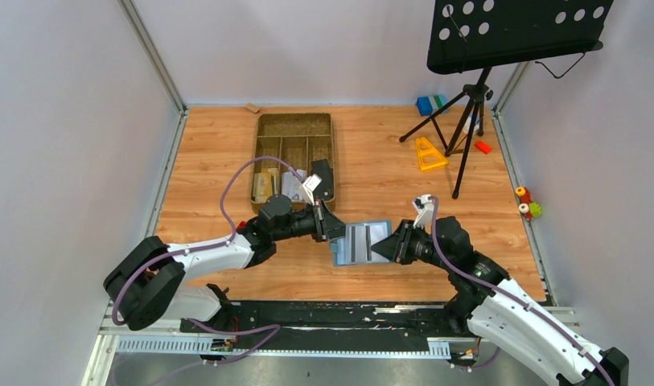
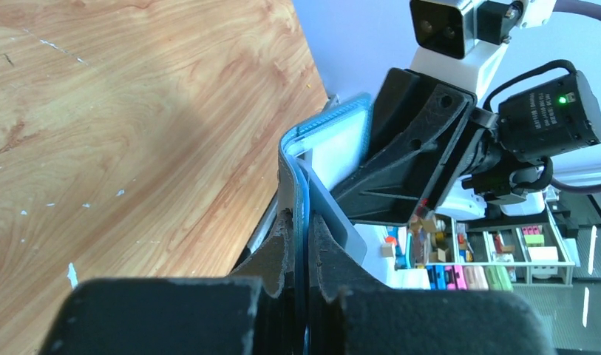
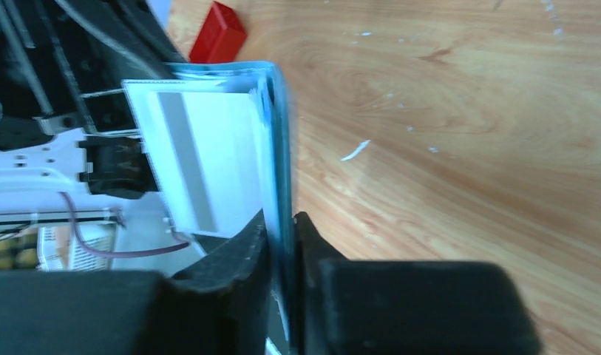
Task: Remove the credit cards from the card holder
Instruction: Remove the credit card from the card holder.
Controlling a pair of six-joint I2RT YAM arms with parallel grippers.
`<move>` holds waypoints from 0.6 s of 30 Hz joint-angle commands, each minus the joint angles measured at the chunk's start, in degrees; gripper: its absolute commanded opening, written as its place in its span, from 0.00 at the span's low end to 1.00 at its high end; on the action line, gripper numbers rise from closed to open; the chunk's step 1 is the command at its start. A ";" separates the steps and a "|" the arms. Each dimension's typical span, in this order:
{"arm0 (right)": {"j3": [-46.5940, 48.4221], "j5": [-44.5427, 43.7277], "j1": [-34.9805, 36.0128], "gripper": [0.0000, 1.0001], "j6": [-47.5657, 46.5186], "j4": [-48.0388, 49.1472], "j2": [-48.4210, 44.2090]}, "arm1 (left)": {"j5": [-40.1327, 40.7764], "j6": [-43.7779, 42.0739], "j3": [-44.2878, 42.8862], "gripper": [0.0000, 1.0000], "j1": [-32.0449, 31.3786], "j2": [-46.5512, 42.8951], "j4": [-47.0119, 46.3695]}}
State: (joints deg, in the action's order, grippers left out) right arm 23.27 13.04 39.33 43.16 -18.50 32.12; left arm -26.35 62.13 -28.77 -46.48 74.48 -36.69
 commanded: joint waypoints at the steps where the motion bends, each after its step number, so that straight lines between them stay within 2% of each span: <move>1: 0.73 1.78 -0.29 0.05 0.57 3.30 -0.57 | -0.09 -0.45 0.57 0.04 0.68 -2.48 -2.22; 2: 0.88 1.34 -0.31 0.01 0.57 2.62 -0.64 | 0.23 -0.83 0.90 0.10 0.99 -3.07 -1.53; 5: 0.88 0.62 -0.56 0.00 0.71 1.72 -1.03 | 0.47 -1.20 2.36 0.28 2.28 -4.98 -0.78; 7: 0.71 0.36 -0.71 0.00 1.11 1.80 -1.45 | 0.27 -1.24 3.81 0.48 3.41 -6.80 -1.01; 11: 0.61 0.10 -0.90 0.00 1.64 2.34 -2.13 | 0.07 -2.10 6.80 0.75 6.05 -11.82 1.83; 13: 0.79 0.22 -0.92 0.00 1.75 2.85 -2.23 | 0.11 -3.68 7.22 0.96 6.75 -14.72 5.13; 14: 0.95 0.34 -0.88 0.00 1.90 3.19 -2.24 | 0.40 -4.69 7.24 0.99 7.02 -16.11 7.09; 18: 1.56 0.67 -0.92 0.00 2.46 4.52 -2.22 | 6.75 -6.96 7.96 1.00 9.00 -24.48 17.24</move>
State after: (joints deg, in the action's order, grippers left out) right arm 23.27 13.80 38.68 44.05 -17.74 30.57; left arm -24.86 58.76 -21.41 -39.11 57.12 -28.01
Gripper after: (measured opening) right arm 0.057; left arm 0.995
